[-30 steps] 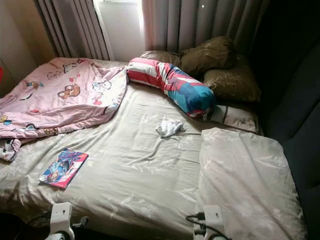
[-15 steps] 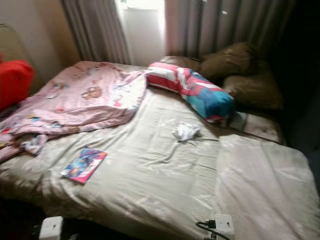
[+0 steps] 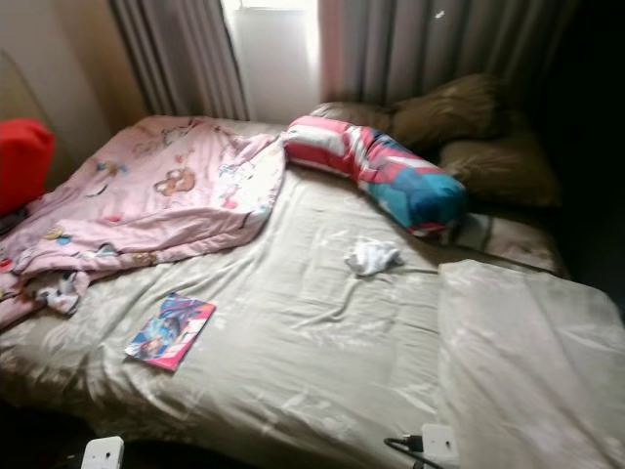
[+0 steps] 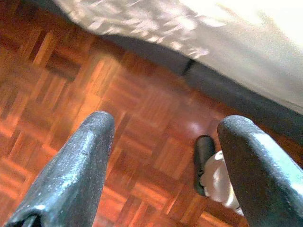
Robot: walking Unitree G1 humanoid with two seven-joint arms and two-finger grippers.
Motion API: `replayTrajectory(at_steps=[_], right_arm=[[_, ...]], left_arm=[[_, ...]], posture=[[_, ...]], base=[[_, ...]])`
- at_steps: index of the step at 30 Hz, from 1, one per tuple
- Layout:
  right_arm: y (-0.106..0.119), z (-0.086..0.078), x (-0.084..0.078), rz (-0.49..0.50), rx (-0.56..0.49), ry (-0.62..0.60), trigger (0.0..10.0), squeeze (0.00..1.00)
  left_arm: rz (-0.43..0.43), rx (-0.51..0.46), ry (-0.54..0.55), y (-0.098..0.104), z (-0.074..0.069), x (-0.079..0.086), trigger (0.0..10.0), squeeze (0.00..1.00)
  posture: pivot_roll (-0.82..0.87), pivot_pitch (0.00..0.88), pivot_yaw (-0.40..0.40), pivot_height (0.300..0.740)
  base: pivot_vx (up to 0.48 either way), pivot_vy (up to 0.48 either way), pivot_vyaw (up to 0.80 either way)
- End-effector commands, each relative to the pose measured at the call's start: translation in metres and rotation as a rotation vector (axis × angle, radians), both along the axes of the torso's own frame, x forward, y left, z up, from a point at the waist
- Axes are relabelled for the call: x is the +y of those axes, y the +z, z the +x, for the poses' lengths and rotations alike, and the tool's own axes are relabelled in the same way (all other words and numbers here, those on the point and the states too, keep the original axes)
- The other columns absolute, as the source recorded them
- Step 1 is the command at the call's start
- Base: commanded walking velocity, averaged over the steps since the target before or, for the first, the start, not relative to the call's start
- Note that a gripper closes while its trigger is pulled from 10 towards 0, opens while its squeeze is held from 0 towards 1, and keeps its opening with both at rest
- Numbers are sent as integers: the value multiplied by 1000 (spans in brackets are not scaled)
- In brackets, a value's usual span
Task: Clean up the room
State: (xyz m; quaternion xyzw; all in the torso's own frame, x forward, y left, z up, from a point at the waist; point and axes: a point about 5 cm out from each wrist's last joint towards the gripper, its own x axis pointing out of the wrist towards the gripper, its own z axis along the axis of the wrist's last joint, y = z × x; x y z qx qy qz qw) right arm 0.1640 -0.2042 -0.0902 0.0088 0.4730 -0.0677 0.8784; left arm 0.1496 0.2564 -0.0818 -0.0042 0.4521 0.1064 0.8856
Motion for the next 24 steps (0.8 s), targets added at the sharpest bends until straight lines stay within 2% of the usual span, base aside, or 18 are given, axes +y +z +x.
replayTrajectory(at_steps=[1,10,16,18,24], right_arm=[[0,2,4,17,-9,-18,10000,0],[1,3,2,19,-20,-65,10000,0],[1,3,4,25,-22,-73,10000,0],[1,3,5,31,-22,-78,10000,0],[-1,0,7,41,-20,-86,10000,0]], left_arm=[[4,18,6,-1,-2,0,10000,0],[4,13,3,-1,2,-2,10000,0],[12,1,8,3,3,7,10000,0],[19,-4,15,6,2,15,10000,0],[21,-4,8,4,0,12,10000,0]], posture=[[7,0,31,740],[-4,0,40,740],[4,0,43,740],[7,0,48,740],[9,0,64,740]], base=[[0,390,0],[0,402,0],[0,403,0],[0,403,0],[0,411,0]])
